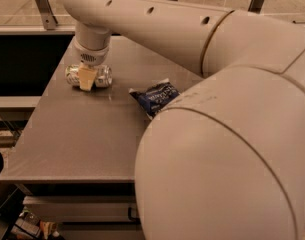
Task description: Knock 7up can over
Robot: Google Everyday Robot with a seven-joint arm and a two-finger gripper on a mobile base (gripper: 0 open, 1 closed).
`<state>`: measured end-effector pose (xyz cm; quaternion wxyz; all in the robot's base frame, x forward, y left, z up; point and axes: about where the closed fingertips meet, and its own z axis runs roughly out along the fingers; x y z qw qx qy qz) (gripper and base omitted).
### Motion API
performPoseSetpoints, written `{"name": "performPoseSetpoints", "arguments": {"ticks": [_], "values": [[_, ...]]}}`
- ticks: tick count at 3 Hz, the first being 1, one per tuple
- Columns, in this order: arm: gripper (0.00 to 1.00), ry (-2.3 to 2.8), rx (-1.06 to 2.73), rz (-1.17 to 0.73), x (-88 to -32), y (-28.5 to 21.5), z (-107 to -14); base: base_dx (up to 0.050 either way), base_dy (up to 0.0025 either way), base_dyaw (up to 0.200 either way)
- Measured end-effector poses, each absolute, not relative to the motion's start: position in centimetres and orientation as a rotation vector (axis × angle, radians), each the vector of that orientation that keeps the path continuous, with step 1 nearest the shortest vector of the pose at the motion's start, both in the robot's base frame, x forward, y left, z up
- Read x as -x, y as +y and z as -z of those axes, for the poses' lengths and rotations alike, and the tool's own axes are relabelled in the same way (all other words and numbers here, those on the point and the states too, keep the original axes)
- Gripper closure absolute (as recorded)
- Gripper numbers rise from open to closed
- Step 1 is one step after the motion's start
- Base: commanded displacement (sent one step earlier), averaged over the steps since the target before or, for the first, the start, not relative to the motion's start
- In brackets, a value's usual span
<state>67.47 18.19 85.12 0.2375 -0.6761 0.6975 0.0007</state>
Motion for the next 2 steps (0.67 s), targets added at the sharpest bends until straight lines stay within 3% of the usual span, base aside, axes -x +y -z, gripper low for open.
{"name": "performPoseSetpoints", "arguments": {"ticks": [1, 2], "values": [[0.00, 1.912, 1.854, -0.002, -67.42, 18.20, -85.08, 0.000, 0.00000, 0.000], [0.00, 1.912, 1.854, -0.002, -67.42, 18.20, -85.08, 0.000, 0.00000, 0.000]]}}
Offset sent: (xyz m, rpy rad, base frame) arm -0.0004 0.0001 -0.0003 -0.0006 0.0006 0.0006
